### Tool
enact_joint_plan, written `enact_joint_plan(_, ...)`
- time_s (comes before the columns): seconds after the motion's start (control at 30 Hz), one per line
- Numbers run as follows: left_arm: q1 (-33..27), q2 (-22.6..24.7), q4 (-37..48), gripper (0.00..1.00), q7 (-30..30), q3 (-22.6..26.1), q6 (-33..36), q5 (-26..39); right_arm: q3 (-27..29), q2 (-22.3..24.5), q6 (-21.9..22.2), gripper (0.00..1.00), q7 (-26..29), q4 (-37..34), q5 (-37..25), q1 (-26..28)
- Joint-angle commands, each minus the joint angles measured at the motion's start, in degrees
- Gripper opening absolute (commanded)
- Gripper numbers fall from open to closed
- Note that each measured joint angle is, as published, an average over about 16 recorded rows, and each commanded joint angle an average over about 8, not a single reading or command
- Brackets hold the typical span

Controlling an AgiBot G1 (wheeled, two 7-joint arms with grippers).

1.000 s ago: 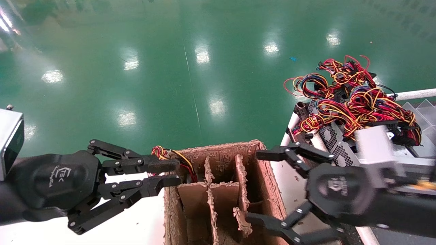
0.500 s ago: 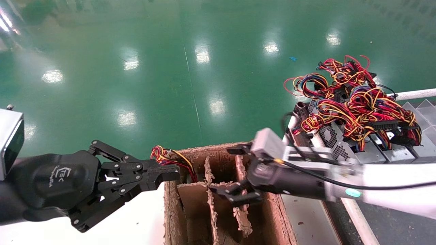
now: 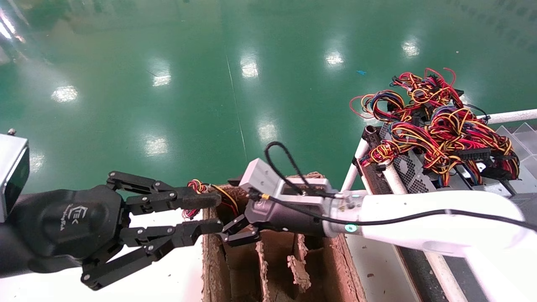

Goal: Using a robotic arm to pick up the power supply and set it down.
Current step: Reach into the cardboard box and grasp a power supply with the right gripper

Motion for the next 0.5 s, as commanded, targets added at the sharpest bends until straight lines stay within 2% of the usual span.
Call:
enact_joint_plan(0.03, 0.0, 0.0, 0.0, 1.00, 0.0, 0.0, 0.0, 0.0, -0.5, -1.2, 1.1, 0.00, 0.1, -0.2, -0.8, -0.1)
enact_joint_plan(0.5, 0.0, 0.0, 0.0, 1.00, 0.0, 0.0, 0.0, 0.0, -1.8, -6.7, 6.5, 0.00, -0.4, -3.1, -3.4, -0.3)
